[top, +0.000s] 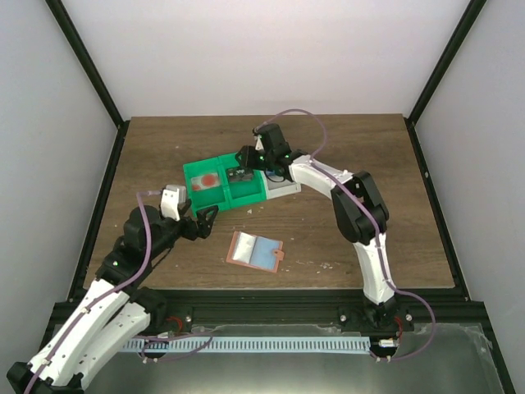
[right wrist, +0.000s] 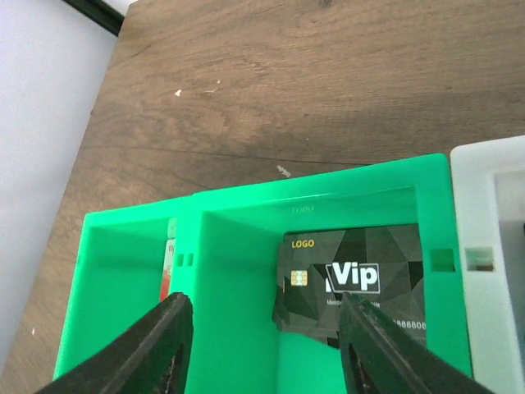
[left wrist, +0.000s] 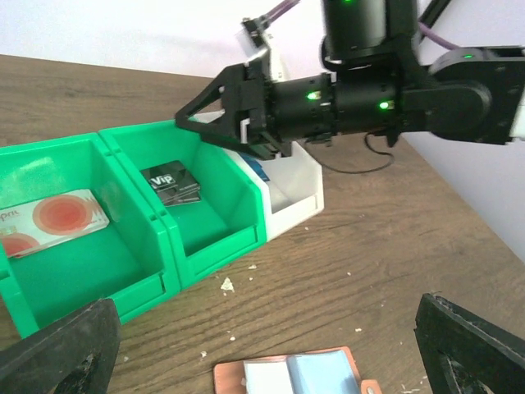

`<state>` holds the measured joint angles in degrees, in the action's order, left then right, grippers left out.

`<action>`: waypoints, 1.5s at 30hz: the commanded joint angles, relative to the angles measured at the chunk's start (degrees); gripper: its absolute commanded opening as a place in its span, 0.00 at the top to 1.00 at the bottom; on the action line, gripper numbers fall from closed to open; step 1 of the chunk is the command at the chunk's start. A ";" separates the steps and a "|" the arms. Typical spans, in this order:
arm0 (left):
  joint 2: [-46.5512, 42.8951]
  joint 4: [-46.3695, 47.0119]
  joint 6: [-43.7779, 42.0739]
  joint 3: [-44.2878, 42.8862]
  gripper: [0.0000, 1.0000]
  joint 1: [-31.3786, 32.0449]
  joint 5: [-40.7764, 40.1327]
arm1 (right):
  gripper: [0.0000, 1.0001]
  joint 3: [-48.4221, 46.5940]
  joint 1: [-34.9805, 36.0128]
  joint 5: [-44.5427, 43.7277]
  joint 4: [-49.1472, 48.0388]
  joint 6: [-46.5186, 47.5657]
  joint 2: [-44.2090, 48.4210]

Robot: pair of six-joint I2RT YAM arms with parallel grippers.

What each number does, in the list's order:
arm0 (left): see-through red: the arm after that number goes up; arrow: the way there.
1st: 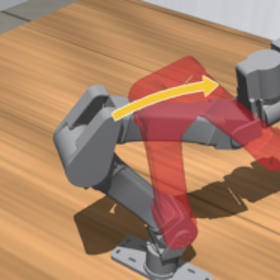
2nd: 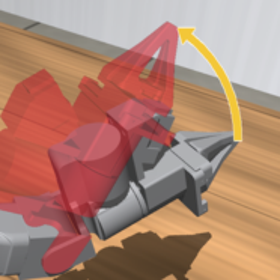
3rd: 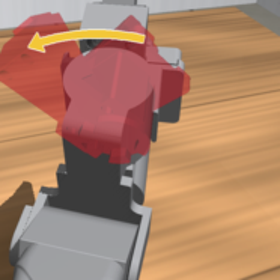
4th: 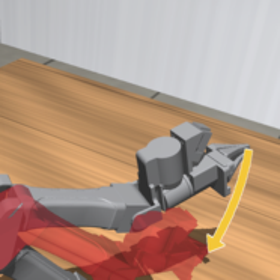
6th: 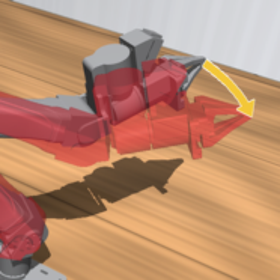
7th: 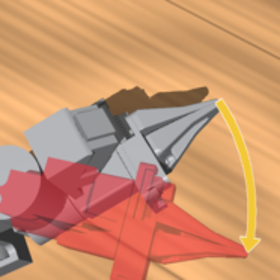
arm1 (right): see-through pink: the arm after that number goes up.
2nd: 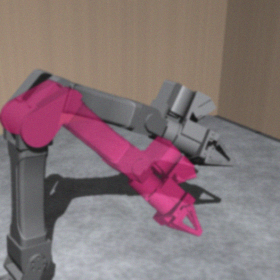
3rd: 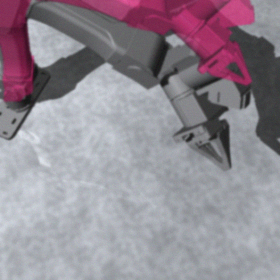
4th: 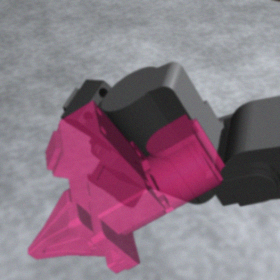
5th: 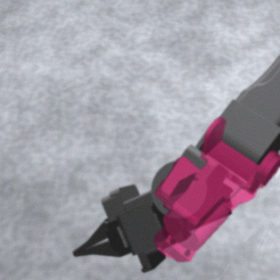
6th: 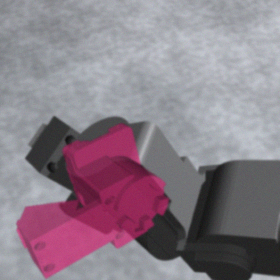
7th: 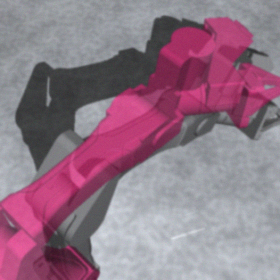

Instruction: Take the credit cards out of the card holder

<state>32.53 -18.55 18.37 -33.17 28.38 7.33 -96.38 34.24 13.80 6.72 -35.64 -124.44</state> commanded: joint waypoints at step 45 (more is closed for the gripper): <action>1.65 -0.74 3.98 -9.66 0.00 -0.08 -4.55 | 0.00 57.14 -0.22 -8.77 11.50 -2.68 83.98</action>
<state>34.20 -21.47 21.74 -43.70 28.38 1.72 -39.79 34.24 5.30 18.50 -37.30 -41.67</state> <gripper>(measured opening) 0.997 0.997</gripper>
